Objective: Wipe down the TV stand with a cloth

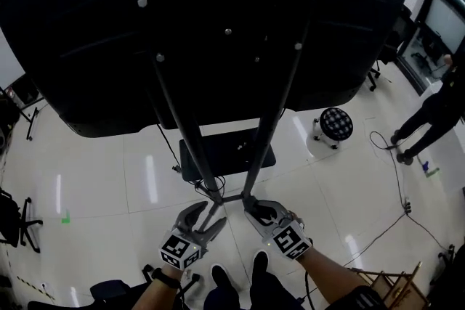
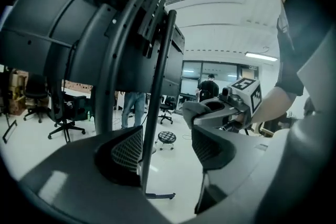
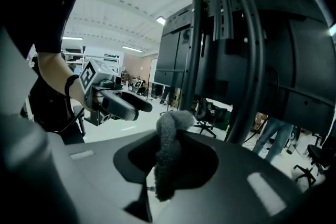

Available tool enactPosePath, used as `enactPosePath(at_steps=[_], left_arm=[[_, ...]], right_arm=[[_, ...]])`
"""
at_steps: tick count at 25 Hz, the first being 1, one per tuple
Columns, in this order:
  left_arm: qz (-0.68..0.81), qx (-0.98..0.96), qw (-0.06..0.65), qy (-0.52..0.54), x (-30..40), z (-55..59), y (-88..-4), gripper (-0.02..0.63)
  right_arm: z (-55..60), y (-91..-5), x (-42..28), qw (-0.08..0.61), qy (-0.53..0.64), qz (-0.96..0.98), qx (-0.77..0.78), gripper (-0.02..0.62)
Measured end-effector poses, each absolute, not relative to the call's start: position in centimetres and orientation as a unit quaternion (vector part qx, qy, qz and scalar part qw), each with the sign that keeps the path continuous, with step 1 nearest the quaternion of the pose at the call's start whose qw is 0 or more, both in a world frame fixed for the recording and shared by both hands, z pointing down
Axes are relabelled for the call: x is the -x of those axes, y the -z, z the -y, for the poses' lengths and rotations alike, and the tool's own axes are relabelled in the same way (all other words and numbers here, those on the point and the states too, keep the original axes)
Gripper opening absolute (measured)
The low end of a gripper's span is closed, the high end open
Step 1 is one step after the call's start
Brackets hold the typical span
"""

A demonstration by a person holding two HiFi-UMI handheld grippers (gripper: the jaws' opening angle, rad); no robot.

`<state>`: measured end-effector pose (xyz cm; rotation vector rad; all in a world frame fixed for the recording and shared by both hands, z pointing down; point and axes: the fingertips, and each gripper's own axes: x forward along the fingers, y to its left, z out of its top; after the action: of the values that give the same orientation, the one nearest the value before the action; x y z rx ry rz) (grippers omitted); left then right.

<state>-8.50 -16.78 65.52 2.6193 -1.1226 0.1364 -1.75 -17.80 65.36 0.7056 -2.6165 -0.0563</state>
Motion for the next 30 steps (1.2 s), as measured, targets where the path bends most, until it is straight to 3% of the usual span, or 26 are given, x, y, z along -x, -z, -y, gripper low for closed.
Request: enactPosePath(at_steps=[13,30], left_arm=[[0.372,-0.925,0.075,-0.008,10.9,3.7,-52.0,0.314],[0.422,-0.903,0.076,0.033,1.8,-10.1,-48.2,0.31]], right_arm=[[6.9,-50.2,-0.3,0.068,-0.062,0.932,-0.351,0.06],[-9.1,-46.7,-7.1,0.049,-0.008,0.961,-0.272,0.06]])
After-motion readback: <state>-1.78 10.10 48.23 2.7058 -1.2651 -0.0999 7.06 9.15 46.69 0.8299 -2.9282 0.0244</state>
